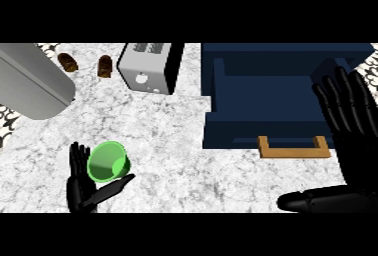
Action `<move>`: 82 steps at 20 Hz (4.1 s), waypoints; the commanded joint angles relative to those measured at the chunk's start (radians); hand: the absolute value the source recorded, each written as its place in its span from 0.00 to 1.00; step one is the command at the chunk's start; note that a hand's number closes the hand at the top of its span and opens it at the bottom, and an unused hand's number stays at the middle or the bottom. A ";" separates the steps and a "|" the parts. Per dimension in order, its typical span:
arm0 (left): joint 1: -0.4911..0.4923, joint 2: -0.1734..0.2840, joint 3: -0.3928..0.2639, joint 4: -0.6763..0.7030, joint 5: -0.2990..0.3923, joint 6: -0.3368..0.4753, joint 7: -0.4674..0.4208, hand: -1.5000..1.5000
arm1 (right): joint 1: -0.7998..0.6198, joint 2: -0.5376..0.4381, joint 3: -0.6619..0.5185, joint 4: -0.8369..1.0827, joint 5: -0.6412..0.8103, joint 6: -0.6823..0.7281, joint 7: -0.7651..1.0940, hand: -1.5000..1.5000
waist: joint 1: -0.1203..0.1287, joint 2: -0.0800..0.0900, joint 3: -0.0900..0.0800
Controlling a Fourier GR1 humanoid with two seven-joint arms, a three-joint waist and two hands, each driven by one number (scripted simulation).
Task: Pick up the cup, place it into the drawer and close the drawer
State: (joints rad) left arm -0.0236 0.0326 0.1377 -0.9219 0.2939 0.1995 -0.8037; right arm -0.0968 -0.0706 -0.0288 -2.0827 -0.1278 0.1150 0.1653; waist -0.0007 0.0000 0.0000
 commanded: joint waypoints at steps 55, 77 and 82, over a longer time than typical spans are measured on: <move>-0.206 0.099 -0.140 -0.323 0.050 -0.380 0.181 1.00 | 0.054 -0.020 -0.045 -0.103 -0.064 0.013 0.094 0.00 | 0.002 -0.003 0.000; -0.787 -0.027 -0.187 -0.375 -0.101 0.015 0.655 1.00 | 0.020 -0.036 -0.055 -0.090 -0.069 0.025 0.089 0.00 | -0.010 -0.001 0.000; -0.906 -0.032 -0.247 -0.224 -0.067 0.072 0.635 1.00 | -0.002 -0.032 -0.075 0.045 -0.039 0.038 -0.018 0.00 | -0.015 0.002 0.000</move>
State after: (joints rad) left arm -0.8374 0.0109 -0.0582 -1.2320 0.2224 0.2120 -0.1751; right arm -0.0844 -0.0875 -0.0750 -2.0782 -0.1548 0.1386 0.1743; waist -0.0102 0.0007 0.0002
